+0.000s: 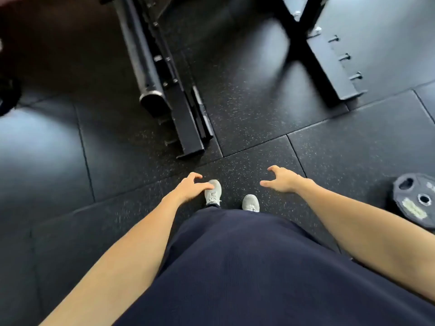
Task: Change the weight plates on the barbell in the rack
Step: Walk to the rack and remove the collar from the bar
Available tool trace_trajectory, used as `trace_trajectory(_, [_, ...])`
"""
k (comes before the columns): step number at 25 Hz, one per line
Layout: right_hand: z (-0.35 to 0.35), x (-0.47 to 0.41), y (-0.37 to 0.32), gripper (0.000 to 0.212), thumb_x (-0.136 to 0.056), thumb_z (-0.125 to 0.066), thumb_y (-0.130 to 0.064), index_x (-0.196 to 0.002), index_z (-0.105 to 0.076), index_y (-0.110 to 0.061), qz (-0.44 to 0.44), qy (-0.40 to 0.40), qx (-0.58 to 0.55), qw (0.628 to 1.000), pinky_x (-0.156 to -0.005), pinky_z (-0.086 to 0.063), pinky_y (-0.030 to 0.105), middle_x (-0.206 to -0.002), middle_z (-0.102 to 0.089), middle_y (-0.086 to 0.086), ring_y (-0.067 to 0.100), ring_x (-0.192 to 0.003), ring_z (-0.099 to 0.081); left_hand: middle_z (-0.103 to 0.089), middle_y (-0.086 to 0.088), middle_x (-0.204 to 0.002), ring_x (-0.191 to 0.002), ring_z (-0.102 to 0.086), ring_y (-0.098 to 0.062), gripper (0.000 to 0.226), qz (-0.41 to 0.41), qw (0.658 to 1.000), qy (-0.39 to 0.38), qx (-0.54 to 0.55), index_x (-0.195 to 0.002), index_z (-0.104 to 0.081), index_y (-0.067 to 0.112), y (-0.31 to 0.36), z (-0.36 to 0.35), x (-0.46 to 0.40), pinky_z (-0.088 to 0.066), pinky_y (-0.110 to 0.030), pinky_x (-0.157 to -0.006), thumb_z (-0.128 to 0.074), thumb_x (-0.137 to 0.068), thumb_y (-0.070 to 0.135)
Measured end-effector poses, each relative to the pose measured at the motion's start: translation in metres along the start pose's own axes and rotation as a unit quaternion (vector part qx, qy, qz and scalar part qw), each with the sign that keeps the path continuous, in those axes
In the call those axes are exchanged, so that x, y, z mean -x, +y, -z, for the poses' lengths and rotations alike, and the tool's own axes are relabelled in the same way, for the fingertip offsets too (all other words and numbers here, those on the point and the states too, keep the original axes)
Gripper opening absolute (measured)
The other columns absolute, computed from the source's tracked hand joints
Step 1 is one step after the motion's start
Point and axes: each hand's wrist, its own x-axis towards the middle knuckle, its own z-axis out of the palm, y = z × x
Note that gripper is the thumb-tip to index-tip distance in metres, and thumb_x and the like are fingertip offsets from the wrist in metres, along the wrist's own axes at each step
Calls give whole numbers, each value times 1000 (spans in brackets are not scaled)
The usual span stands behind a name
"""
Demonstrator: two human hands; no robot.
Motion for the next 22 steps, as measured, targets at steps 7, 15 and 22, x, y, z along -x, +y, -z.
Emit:
trace_trajectory(7, [-5,-13,-88,83,-81,-55,-66,-147,-26,-26,136,-66,218,964,-106,-37,48,-147,-39,8,31,-125,-49,-44,-7,-136,-111,-47,-23,68,91,972,87,199,-135,-42,28,-105,-49,56,-39,-37,-91,-70,-78,53])
trace_trajectory(15, [-100,0,-232,81,-82,-53,-65,-148,-26,-25,259,-114,392,875,-107,-36,45,-150,-41,0,26,-131,-47,-52,-1,-128,-112,-53,-21,67,181,890,160,388,-117,-48,37,-244,-68,114,-43,-41,-99,-73,-60,64])
trace_trajectory(22, [-212,17,-396,82,-80,-55,-65,-146,-29,-25,293,-109,407,858,-109,-31,48,-146,-46,2,25,-131,-46,-43,-10,-142,-118,-50,-23,73,179,844,228,452,-139,-43,21,-387,10,157,-39,-32,-89,-74,-77,45])
